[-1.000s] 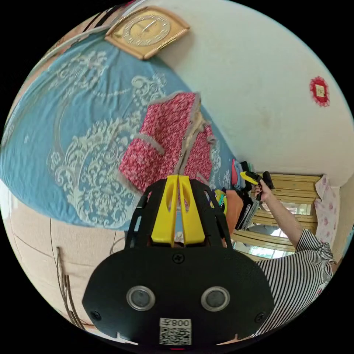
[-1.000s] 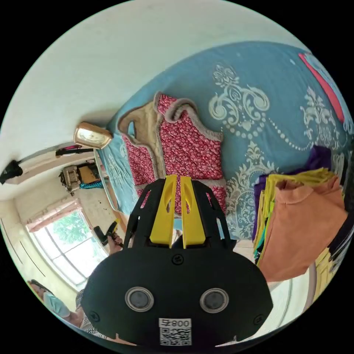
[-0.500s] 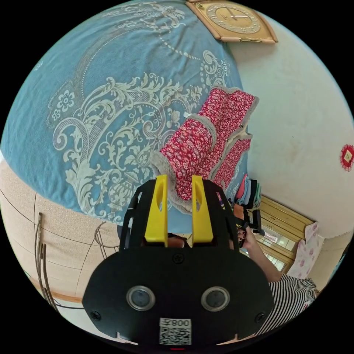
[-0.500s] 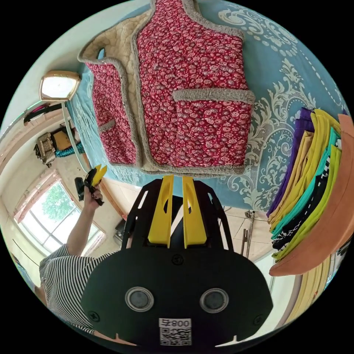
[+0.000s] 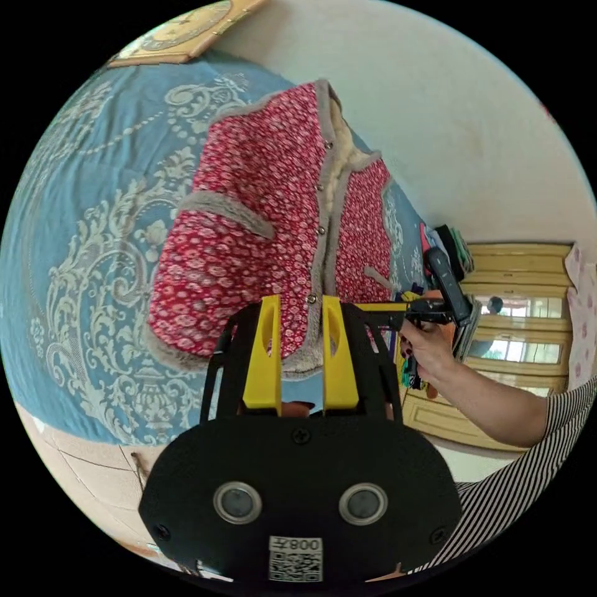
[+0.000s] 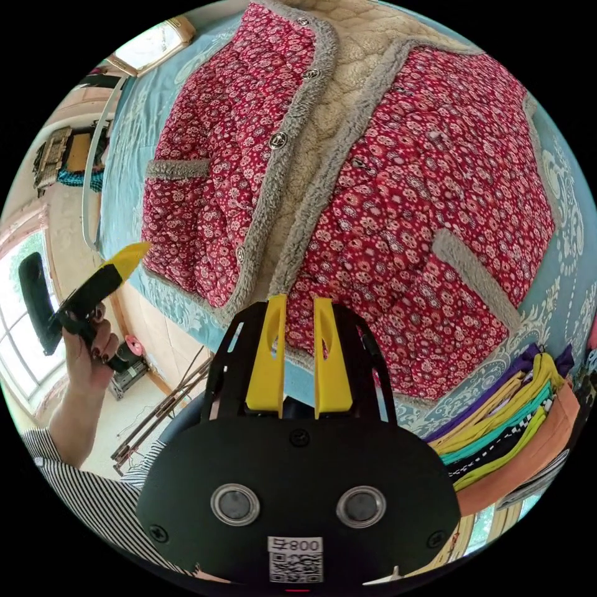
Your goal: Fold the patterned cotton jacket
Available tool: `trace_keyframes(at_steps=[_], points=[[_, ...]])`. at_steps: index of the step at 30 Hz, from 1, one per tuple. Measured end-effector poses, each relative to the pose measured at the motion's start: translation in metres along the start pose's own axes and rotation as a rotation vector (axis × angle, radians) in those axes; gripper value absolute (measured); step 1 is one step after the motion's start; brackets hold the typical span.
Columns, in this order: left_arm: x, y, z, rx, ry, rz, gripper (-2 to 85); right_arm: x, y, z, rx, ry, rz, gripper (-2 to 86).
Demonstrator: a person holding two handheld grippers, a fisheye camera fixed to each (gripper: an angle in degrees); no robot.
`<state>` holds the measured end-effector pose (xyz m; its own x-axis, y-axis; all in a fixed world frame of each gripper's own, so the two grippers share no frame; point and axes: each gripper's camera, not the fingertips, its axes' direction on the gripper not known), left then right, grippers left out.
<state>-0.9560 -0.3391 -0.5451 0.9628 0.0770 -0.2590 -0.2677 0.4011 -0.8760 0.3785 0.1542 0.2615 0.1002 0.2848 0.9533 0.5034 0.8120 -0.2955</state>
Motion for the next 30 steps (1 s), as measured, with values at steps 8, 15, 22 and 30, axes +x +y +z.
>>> trace_keyframes(at_steps=[8, 15, 22, 30], points=[[0.016, -0.052, 0.137, -0.261, -0.217, 0.121, 6.1, 0.025, -0.04, 0.025, -0.01, 0.041, -0.009, 6.0], [-0.019, -0.061, 0.114, -0.136, -0.078, 0.018, 3.8, 0.079, -0.049, 0.011, -0.007, -0.147, -0.024, 1.1], [-0.092, -0.052, 0.005, 0.189, -0.321, -0.228, 3.4, 0.154, -0.016, -0.046, 0.15, -0.327, -0.004, 0.5], [-0.096, -0.043, 0.037, 0.375, -0.226, -0.358, 6.2, 0.211, -0.004, -0.069, 0.193, -0.465, 0.011, 0.5]])
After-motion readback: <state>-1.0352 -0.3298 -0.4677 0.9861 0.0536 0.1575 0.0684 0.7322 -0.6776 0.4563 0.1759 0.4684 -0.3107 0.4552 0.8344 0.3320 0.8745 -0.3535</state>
